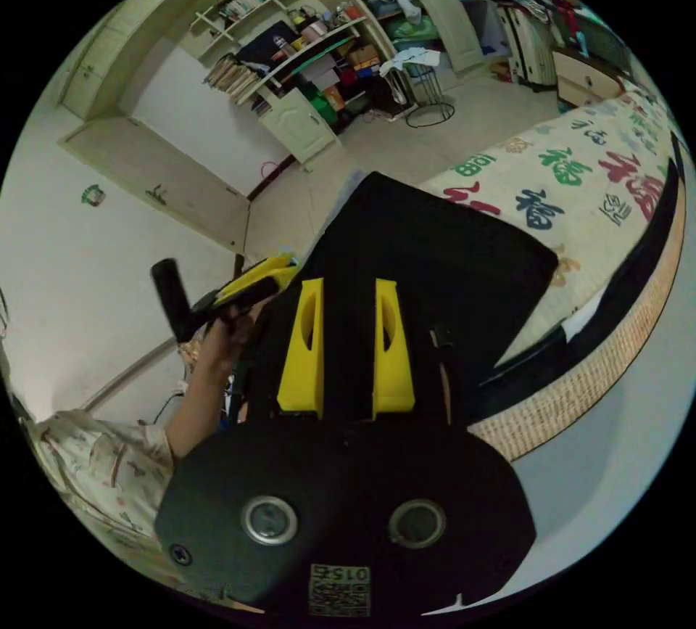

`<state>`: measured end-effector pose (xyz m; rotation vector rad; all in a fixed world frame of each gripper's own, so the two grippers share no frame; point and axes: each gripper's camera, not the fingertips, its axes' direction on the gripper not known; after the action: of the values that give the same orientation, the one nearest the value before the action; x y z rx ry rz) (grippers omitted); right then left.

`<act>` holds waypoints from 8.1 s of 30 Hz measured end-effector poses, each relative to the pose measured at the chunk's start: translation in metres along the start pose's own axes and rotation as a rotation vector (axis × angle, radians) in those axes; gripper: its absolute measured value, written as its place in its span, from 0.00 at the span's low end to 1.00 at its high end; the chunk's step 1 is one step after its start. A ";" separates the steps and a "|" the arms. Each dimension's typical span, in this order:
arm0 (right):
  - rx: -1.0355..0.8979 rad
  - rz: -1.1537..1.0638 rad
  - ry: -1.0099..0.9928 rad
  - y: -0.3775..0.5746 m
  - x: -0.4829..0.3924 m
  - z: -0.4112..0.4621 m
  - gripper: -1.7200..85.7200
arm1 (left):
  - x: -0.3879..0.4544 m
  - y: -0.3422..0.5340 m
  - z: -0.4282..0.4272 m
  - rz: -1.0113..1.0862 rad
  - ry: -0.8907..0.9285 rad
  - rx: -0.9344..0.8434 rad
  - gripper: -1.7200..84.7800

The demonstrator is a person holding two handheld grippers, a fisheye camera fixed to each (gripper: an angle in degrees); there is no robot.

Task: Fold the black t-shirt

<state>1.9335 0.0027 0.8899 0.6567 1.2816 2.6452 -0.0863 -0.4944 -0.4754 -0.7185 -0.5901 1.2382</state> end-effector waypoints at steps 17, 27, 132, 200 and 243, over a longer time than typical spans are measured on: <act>0.379 0.178 -0.101 -0.135 0.334 -0.419 0.17 | 0.224 -0.151 0.095 0.378 0.282 -0.158 0.03; 0.296 0.553 0.000 -0.223 0.586 -0.507 0.20 | 0.388 -0.082 0.263 0.713 0.459 -0.626 0.02; 0.236 1.015 0.238 -0.646 1.044 -1.151 0.03 | 0.245 -0.002 0.084 -0.157 0.086 -0.576 0.12; 0.336 0.229 0.600 -0.466 0.891 -0.883 0.11 | 0.627 -0.412 0.332 0.594 0.465 -0.123 0.12; 0.202 0.989 0.444 -0.400 1.364 -1.028 0.15 | 0.349 -0.187 0.248 0.522 0.069 -0.702 0.12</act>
<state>0.2334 -0.0738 0.4662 0.9590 1.6622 3.6379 -0.0727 -0.1450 -0.1657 -1.5717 -0.8219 1.4778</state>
